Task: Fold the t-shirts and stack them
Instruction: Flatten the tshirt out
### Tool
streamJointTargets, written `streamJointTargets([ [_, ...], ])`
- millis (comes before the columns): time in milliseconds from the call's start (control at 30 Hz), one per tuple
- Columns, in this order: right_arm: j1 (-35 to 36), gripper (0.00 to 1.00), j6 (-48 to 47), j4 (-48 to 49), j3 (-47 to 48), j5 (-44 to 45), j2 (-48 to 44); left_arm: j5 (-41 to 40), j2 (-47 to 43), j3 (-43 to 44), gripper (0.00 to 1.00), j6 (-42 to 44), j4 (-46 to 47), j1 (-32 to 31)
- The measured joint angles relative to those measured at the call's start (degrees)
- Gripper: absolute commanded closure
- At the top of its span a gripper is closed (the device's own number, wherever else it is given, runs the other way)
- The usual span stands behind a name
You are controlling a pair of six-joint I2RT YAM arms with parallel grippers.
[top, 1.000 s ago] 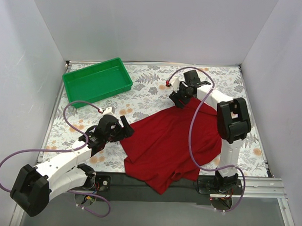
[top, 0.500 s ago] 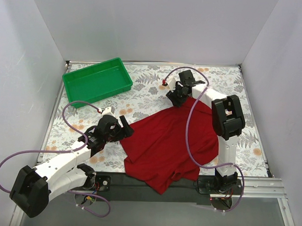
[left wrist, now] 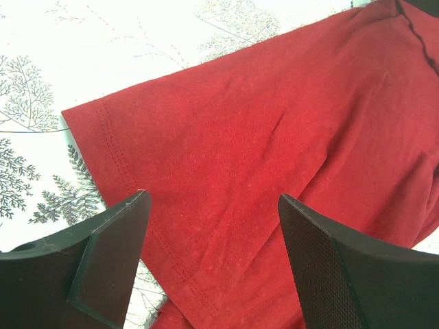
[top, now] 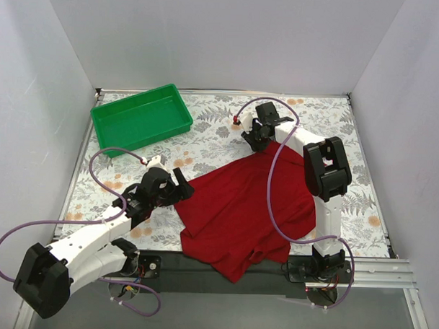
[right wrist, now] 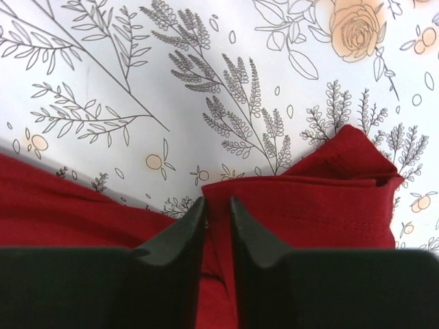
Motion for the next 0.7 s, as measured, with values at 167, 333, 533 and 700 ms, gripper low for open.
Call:
streamJointTargets([
  [167, -0.02, 0.98, 0.09, -0.11, 0.39, 1.03, 0.13, -0.2, -0.37, -0.87, 0.3, -0.31, -0.13, 0.0],
  [333, -0.46, 0.99, 0.22, -0.13, 1.42, 1.01, 0.11, -0.44, -0.37, -1.22, 0.3, -0.48, -0.11, 0.0],
  [533, -2.84, 0.99, 0.79, -0.33, 1.7, -1.75, -2.27, -1.57, -0.13, -2.14, 0.3, -0.74, 0.07, 0.0],
  [700, -6.45, 0.99, 1.14, -0.42, 1.68, -5.51, -7.74, -4.33, 1.95, -2.25, 0.31, -1.6, 0.04, 0.24],
])
